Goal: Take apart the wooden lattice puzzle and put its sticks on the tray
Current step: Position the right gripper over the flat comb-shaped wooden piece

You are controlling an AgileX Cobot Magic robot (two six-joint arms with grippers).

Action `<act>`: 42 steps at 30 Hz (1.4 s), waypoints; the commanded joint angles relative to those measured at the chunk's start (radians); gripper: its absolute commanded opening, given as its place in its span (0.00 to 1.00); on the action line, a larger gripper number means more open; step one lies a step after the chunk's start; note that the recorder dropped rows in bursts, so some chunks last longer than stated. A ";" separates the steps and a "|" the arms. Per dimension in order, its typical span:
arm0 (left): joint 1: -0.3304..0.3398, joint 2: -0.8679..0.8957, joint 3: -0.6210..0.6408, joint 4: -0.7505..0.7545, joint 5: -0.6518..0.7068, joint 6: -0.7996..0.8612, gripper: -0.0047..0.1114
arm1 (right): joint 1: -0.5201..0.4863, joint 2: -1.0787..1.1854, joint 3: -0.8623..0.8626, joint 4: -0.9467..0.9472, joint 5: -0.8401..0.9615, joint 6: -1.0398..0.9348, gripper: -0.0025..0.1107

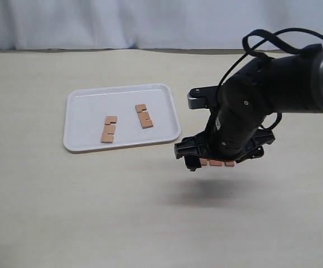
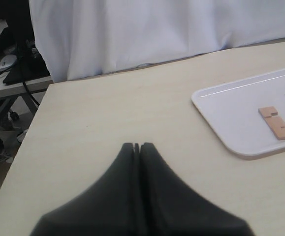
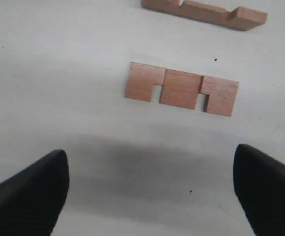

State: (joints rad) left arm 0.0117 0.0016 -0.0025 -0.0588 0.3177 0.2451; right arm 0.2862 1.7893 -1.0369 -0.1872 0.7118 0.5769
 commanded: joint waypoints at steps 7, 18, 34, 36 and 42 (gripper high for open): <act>0.001 -0.002 0.002 0.003 -0.008 0.000 0.04 | -0.034 -0.008 0.032 0.038 -0.102 -0.069 0.77; 0.001 -0.002 0.002 0.003 -0.008 0.000 0.04 | -0.028 -0.008 0.032 0.064 -0.168 -0.049 0.77; 0.001 -0.002 0.002 0.003 -0.008 0.000 0.04 | -0.030 0.050 0.032 -0.167 -0.139 0.170 0.77; 0.001 -0.002 0.002 0.003 -0.008 0.000 0.04 | -0.030 0.058 0.032 -0.205 -0.141 0.209 0.77; 0.001 -0.002 0.002 0.003 -0.008 0.000 0.04 | -0.030 0.121 0.032 -0.233 -0.209 0.256 0.77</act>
State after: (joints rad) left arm 0.0117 0.0016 -0.0025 -0.0588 0.3177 0.2451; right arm 0.2580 1.8981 -1.0103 -0.4005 0.5349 0.8079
